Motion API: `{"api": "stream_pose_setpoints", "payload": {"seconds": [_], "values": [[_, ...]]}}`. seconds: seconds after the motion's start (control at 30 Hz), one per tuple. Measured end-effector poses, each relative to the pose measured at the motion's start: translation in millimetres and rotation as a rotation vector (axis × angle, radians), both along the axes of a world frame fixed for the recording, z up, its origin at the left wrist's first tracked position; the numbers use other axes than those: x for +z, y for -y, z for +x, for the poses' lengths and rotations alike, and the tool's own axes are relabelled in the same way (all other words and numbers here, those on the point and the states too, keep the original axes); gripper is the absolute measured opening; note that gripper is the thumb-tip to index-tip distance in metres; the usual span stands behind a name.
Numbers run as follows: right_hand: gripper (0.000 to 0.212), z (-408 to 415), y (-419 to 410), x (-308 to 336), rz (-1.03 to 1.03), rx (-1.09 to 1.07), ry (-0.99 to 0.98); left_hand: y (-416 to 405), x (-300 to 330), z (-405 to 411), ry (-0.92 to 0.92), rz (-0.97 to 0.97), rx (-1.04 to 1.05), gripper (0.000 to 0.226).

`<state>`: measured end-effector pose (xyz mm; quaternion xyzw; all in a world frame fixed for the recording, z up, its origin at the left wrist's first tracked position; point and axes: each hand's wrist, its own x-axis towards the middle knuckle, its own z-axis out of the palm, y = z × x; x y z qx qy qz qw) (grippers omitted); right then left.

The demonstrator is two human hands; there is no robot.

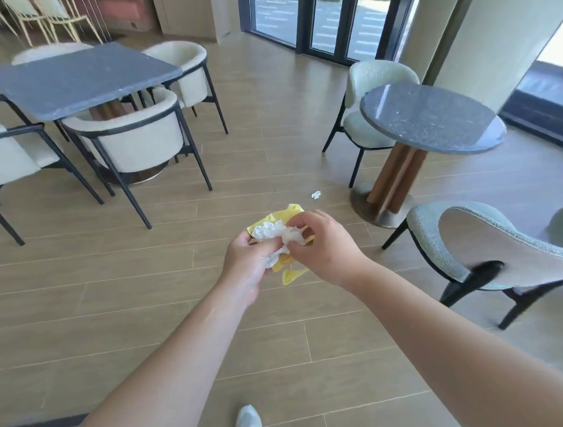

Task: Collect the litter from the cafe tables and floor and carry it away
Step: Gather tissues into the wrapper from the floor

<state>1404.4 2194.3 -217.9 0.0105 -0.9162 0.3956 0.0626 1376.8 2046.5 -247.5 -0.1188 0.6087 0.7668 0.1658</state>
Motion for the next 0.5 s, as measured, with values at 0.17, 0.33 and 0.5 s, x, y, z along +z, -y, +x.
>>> {"api": "stream_pose_setpoints", "payload": {"seconds": [0.17,0.33,0.5], "values": [[0.024,-65.0,36.3,7.8,-0.028,-0.035,0.024,42.9,3.0,-74.2,-0.004,-0.030,-0.002,0.031],[0.022,-106.1,60.7,8.9,-0.120,-0.085,0.032,71.8,5.6,-121.3,0.006,-0.045,0.019,0.041],[0.015,-140.6,62.2,13.9,-0.235,-0.165,0.047,90.6,5.1,-156.5,0.011,-0.042,0.058,0.045]]}}
